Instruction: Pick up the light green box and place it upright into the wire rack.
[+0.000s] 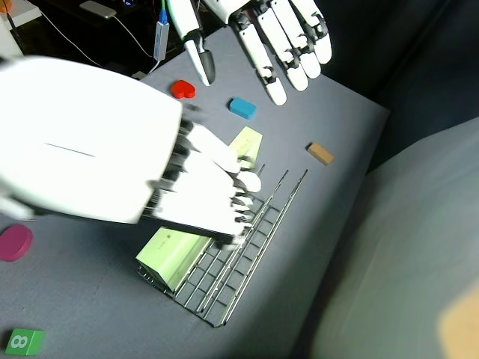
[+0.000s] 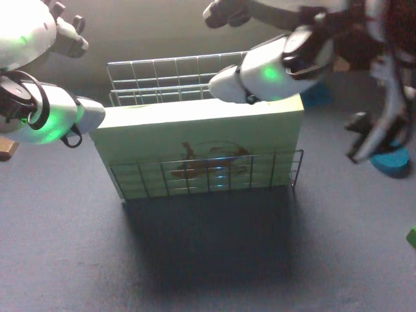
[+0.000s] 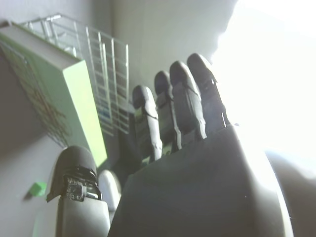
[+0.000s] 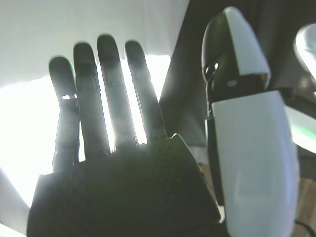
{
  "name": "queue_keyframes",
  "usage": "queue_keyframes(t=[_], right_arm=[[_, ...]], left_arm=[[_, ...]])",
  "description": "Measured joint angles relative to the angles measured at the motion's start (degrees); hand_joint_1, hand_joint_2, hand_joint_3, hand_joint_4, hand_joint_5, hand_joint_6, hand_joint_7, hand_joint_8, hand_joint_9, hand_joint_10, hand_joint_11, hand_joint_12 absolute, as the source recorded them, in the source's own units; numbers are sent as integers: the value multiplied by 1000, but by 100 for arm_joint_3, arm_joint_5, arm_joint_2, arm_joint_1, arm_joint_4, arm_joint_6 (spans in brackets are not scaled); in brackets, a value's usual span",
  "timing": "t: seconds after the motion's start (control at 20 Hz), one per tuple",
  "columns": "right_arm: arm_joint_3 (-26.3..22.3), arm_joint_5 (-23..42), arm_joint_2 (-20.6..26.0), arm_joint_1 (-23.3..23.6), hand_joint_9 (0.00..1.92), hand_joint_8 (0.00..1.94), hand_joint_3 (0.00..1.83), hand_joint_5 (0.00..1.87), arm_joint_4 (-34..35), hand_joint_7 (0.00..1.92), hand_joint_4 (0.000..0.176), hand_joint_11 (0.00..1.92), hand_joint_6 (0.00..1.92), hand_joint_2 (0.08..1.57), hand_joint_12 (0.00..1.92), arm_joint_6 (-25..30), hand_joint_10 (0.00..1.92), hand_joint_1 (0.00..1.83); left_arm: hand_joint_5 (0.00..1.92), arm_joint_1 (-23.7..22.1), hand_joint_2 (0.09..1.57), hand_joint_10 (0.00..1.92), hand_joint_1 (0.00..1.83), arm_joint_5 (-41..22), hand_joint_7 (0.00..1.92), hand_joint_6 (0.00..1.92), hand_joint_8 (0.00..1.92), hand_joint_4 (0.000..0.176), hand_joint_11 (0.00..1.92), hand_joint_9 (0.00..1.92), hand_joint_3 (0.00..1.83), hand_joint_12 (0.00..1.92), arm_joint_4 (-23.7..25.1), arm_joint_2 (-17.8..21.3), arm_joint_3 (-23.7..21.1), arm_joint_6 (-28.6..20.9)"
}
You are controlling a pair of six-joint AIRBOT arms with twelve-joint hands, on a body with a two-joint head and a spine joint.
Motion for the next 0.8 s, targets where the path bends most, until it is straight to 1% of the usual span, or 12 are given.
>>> queue_keyframes(t=[0.2,0.25,0.35,0.4,0.45,0.5,0.55,0.6,0.65,0.7,0.75,0.8], right_arm=[[-706,387,459,162,599,26,7,615,291,646,0,237,39,1185,1318,-424,93,407],[-820,461,560,160,644,19,0,699,501,713,0,312,27,1205,1396,-542,230,413],[-894,533,640,129,560,59,2,853,680,862,0,442,76,1236,1593,-636,938,443],[-896,544,645,109,578,205,0,788,645,905,0,527,483,1246,1671,-643,1175,477],[-894,544,645,68,616,549,0,661,564,865,0,600,962,1252,1735,-638,1333,498],[-894,538,645,57,642,972,2,592,562,780,0,679,1312,1261,1828,-654,1515,506],[-894,503,645,44,716,1418,2,615,553,743,0,817,1572,1267,1902,-651,1825,532],[-894,463,645,28,995,1836,0,708,560,824,0,1108,1843,1257,1917,-647,1902,589],[-894,422,645,24,1123,1920,0,818,553,934,0,1309,1905,1257,1920,-647,1917,621],[-894,378,645,24,1183,1937,0,904,553,999,0,1428,1918,1264,1921,-647,1920,639],[-894,302,658,-17,1419,1941,8,1048,516,1196,0,1653,1921,1317,1921,-647,1921,609],[-894,284,660,-17,1419,1941,8,1048,514,1196,0,1653,1921,1317,1921,-647,1921,609]], left_arm=[[372,52,1248,3,119,52,313,5,1,48,0,262,0,713,0,-7,-83,-81],[383,66,1250,7,124,63,324,6,4,48,0,279,0,742,-2,-13,-111,-92],[472,83,1263,33,141,55,462,8,9,45,39,464,1,1016,2,-50,-118,-103],[544,94,1275,67,155,42,615,7,19,33,156,621,1,1103,7,-85,-125,-107],[642,107,1284,125,184,31,747,9,37,16,275,739,1,1168,11,-116,-125,-118],[799,111,1276,536,253,20,840,17,102,0,396,698,5,1281,-7,-144,-125,-125],[968,111,1262,1022,316,22,865,79,412,0,530,665,0,1406,-4,-144,-149,-142],[866,111,1245,1456,384,17,819,709,956,0,652,710,0,1619,2,-144,-166,-162],[730,118,1244,1759,453,9,797,1263,1387,0,734,765,0,1835,4,-157,-164,-164],[682,129,1253,1889,519,24,797,1679,1709,0,853,850,2,1904,4,-188,-166,-170],[922,129,1258,1920,575,-35,939,1910,1908,0,1034,985,0,1920,2,-229,-188,-186],[922,129,1258,1920,575,-48,939,1910,1908,0,1034,985,0,1920,2,-229,-188,-188]])
